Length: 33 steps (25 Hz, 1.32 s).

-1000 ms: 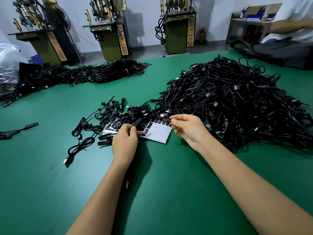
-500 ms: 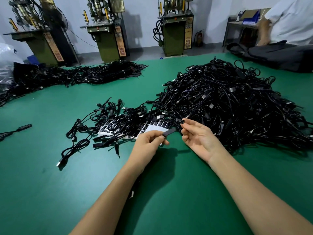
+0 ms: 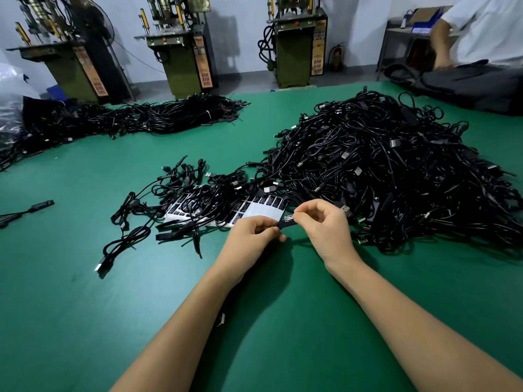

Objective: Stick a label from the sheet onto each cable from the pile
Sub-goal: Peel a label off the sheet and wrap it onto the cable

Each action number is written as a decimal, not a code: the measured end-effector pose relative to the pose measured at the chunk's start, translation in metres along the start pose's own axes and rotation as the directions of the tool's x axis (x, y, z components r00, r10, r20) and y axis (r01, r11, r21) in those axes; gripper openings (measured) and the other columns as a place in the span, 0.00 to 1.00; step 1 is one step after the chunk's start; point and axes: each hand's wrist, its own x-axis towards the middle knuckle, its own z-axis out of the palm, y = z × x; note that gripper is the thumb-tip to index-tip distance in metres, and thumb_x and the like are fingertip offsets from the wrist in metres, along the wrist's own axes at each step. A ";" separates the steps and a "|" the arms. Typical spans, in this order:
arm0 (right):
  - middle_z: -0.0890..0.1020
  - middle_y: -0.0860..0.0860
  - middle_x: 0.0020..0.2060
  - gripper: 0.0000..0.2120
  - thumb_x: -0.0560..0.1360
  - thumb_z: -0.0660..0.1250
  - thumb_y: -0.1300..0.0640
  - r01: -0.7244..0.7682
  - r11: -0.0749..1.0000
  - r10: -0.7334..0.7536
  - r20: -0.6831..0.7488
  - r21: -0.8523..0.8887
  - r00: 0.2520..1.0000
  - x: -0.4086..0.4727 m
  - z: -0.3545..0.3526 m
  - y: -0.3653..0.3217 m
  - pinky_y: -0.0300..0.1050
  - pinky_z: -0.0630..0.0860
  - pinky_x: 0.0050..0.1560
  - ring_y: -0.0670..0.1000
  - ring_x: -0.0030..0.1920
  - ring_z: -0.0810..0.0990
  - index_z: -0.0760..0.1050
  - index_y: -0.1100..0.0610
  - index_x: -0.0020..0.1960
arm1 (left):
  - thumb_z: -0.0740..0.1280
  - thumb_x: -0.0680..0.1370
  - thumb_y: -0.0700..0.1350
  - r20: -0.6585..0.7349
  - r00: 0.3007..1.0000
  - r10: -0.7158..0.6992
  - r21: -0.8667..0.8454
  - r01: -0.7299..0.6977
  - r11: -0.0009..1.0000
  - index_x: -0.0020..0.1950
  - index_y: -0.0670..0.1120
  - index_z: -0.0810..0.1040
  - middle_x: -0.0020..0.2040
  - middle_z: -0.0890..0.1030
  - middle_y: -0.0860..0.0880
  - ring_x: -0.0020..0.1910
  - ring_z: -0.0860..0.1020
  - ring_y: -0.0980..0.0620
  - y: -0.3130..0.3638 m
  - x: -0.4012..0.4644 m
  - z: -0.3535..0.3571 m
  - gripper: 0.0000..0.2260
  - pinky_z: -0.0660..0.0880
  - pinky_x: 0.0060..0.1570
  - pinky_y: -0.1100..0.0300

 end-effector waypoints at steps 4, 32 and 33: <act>0.82 0.47 0.32 0.10 0.70 0.72 0.65 0.000 0.998 0.001 0.016 -0.057 1.000 -0.002 -0.001 0.001 0.36 0.75 0.41 0.44 0.36 0.78 0.79 0.52 0.36 | 0.65 0.78 0.38 0.015 1.000 -0.011 0.001 0.011 1.000 0.43 0.48 0.83 0.39 0.86 0.50 0.26 0.73 0.62 -0.001 0.001 0.000 0.09 0.68 0.26 0.71; 0.83 0.48 0.32 0.04 0.67 0.73 0.60 -0.094 0.989 0.096 0.013 -0.117 0.995 0.004 0.001 0.010 0.39 0.75 0.39 0.43 0.34 0.79 0.80 0.52 0.35 | 0.66 0.77 0.35 0.002 0.999 -0.047 -0.157 0.047 0.987 0.44 0.47 0.80 0.37 0.86 0.49 0.24 0.74 0.65 0.001 0.000 -0.001 0.08 0.67 0.24 0.75; 0.83 0.48 0.31 0.04 0.67 0.73 0.60 -0.095 0.989 0.097 0.011 -0.117 0.995 0.004 0.001 0.011 0.39 0.75 0.39 0.43 0.34 0.79 0.80 0.52 0.35 | 0.66 0.77 0.34 -0.002 0.999 -0.046 -0.155 0.045 0.987 0.43 0.47 0.80 0.37 0.85 0.50 0.24 0.74 0.65 0.001 0.000 -0.001 0.09 0.66 0.24 0.75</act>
